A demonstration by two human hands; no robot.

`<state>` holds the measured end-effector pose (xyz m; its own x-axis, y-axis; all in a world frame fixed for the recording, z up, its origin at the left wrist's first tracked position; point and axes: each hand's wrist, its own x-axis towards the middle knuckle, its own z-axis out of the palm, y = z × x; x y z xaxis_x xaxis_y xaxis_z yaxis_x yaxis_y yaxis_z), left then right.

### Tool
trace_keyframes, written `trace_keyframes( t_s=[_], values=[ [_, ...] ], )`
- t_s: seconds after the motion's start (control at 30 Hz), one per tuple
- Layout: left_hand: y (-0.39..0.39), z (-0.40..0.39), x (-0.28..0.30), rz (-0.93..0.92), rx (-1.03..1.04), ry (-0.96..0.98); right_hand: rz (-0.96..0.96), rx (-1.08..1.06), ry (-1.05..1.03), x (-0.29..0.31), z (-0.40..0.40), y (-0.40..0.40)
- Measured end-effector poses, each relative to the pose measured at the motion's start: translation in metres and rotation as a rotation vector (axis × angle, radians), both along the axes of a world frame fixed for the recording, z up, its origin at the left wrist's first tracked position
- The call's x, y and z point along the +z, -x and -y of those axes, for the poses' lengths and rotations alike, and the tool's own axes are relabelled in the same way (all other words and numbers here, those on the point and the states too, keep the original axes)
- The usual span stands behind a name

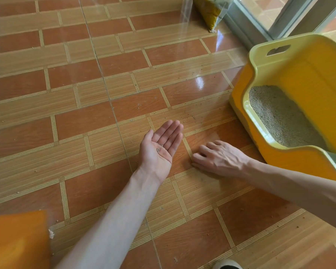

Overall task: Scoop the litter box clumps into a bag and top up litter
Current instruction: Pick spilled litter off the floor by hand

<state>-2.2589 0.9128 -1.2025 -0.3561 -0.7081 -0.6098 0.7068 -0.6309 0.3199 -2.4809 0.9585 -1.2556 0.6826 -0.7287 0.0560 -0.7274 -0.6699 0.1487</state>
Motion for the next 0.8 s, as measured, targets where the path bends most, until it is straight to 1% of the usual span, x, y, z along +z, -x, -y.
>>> trace_keyframes(
  t_s=[0.13, 0.4, 0.5, 0.63, 0.8],
  values=[
    [0.001, -0.001, 0.001, 0.001, -0.003, -0.003, -0.030, -0.020, -0.013, -0.003, -0.008, -0.003],
    [-0.001, -0.003, 0.001, 0.014, -0.014, 0.000, -0.086, -0.231, -0.023, -0.004, -0.015, -0.007],
    [-0.001, -0.004, 0.000, 0.019, -0.016, 0.000, -0.094, -0.217, -0.020, -0.002, -0.016, -0.014],
    [0.000, -0.004, 0.001, 0.020, -0.015, -0.002, -0.065, -0.228, -0.060, 0.008, -0.015, -0.024],
    [0.000, -0.005, 0.004, 0.008, -0.010, 0.004, -0.061, -0.330, -0.172, 0.018, -0.015, -0.030]
  ],
)
